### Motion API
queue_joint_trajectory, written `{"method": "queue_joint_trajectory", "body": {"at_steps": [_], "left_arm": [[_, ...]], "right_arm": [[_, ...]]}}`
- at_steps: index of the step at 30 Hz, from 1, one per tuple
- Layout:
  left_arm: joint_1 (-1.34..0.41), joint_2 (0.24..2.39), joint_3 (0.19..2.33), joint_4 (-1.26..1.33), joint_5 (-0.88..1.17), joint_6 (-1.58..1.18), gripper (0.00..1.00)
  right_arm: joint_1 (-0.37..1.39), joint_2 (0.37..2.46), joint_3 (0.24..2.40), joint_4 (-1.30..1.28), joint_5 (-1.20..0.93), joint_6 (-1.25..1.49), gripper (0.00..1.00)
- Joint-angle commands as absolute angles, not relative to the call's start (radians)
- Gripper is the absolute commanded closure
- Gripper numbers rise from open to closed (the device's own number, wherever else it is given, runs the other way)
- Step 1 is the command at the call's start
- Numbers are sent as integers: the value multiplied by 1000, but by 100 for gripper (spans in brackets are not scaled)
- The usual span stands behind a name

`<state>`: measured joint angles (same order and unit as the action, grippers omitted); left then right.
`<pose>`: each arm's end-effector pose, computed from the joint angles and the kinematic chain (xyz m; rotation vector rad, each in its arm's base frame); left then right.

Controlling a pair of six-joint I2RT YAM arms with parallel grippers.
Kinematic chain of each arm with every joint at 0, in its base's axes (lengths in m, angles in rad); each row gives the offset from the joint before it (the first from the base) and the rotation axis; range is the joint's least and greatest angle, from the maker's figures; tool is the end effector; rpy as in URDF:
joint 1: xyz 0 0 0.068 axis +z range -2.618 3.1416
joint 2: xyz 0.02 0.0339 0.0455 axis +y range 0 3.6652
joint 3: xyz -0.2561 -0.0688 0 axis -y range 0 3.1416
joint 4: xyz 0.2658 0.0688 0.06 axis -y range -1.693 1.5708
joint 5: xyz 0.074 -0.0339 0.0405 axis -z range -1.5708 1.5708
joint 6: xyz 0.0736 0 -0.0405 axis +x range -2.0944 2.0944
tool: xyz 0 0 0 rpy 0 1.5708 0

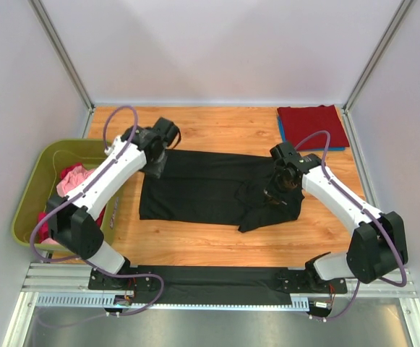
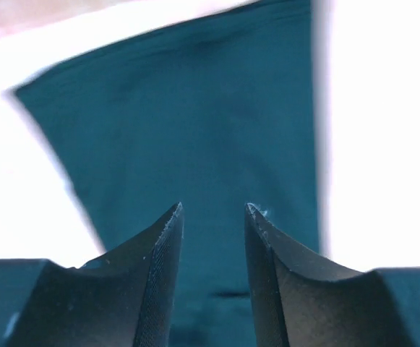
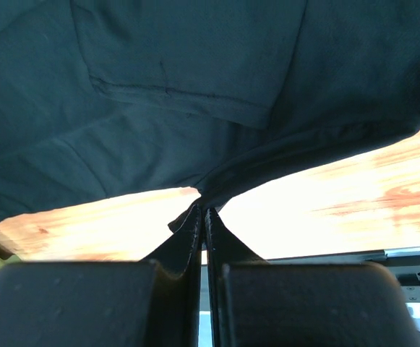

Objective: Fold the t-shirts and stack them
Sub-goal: Fold the tshirt

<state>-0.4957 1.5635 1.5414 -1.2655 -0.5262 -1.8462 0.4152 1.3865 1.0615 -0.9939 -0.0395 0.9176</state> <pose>0.3023 -0.1214 0.2915 -1.6704 1.9292 -0.0675 0.2558 0.1160 0.1944 0.7274 2.8643 0.2772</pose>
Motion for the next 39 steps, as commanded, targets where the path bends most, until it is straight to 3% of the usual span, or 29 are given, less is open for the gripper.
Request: {"method": "queue_joint_trajectory", "body": {"at_steps": [1,5,14,27,39], "left_arm": [[-502,1519,1290,-1495,-451,-1897,54],[-500,1512,1151,-1217,-378,-1875,54],[-500,1692,1253,-1315,-384,-1830,53],[-424,1833,1296,-1408,-190,-1991,54],[-365,1600,989,-1206,-245,-2094,49]], "right_arm": [[403,1359,1098,-994,-51,896,100],[388,1370,1111,-1009,-38,881,100],[282,1371,1042,-979,-9,870,100],[281,1367,1000,-963,-20,847,100],[253,1385,1015,-939,-52,828,100]]}}
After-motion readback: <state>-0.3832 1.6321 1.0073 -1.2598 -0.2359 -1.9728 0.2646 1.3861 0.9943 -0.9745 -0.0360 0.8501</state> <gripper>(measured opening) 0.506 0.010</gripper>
